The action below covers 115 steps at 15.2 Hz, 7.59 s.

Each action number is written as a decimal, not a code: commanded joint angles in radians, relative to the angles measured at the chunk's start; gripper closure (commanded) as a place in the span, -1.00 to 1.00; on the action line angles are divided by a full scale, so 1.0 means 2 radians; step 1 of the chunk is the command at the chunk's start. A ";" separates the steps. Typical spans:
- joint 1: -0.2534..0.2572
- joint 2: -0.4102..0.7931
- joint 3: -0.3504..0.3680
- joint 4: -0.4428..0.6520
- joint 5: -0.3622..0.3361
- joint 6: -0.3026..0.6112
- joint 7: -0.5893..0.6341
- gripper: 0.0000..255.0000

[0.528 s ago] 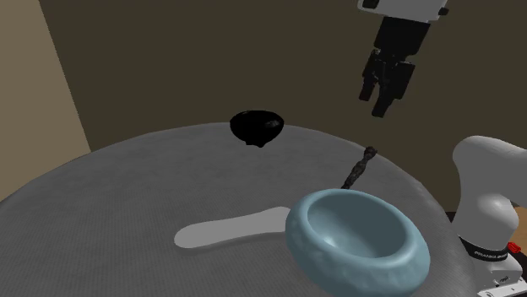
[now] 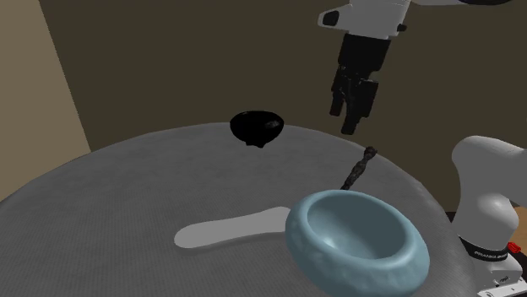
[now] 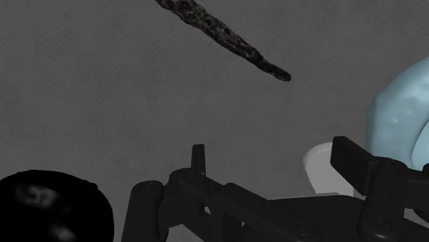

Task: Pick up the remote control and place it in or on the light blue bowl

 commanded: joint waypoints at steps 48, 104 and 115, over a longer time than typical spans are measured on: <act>0.045 0.387 0.038 0.260 0.026 0.065 -0.037 1.00; 0.096 0.176 0.083 0.122 0.060 -0.006 0.049 1.00; 0.096 0.176 0.082 0.114 0.060 0.002 0.049 -1.00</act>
